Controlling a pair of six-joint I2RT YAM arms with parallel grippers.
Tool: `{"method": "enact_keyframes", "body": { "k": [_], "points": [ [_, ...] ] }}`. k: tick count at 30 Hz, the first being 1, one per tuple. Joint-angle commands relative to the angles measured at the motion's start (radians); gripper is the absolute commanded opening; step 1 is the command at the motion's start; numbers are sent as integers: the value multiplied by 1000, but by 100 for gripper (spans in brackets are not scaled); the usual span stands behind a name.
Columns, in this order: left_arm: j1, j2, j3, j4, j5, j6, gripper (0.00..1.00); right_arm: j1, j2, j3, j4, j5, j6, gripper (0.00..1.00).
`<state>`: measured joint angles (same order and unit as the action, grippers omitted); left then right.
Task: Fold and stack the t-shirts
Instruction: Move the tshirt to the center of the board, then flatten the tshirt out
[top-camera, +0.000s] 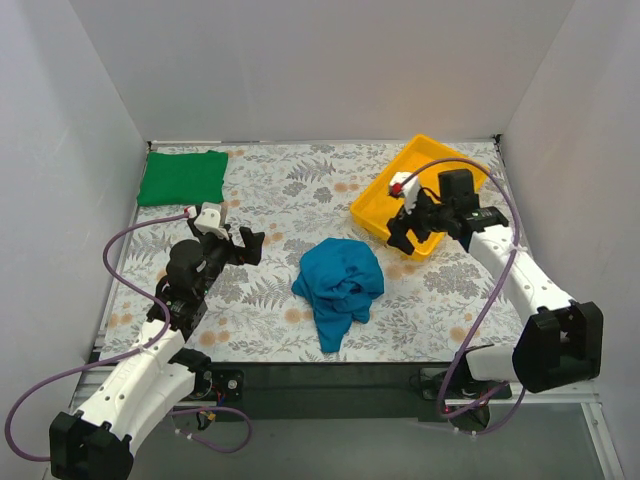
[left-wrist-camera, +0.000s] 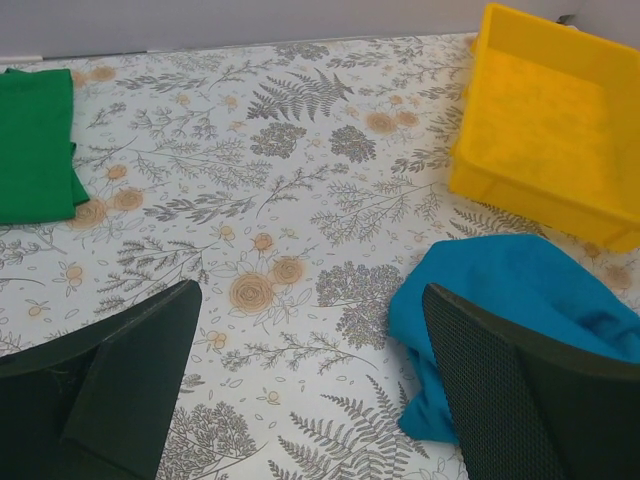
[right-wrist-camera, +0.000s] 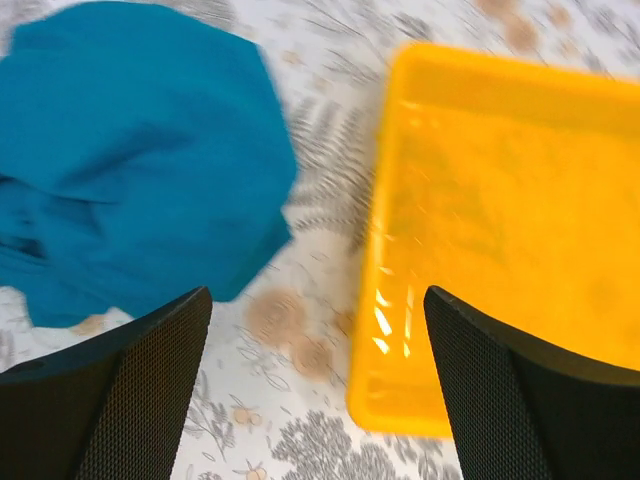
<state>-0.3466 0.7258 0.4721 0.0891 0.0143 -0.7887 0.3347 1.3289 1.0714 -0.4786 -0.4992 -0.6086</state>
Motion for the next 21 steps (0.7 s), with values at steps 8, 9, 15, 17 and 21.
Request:
{"method": "enact_keyframes", "body": {
  "k": [8,9,15,17,21],
  "points": [
    [-3,-25,16,3,42,9,92,-123,7,-130,158,197,320,88],
    [-3,-25,16,3,42,9,93,-126,32,-111,156,215,351,88],
    [-3,-22,14,1,41,9,93,-135,234,111,121,186,546,83],
    [-3,-23,11,1,39,9,93,-135,314,194,112,151,590,82],
    [-3,-9,11,1,32,14,93,-122,458,338,30,59,567,78]
  ]
}}
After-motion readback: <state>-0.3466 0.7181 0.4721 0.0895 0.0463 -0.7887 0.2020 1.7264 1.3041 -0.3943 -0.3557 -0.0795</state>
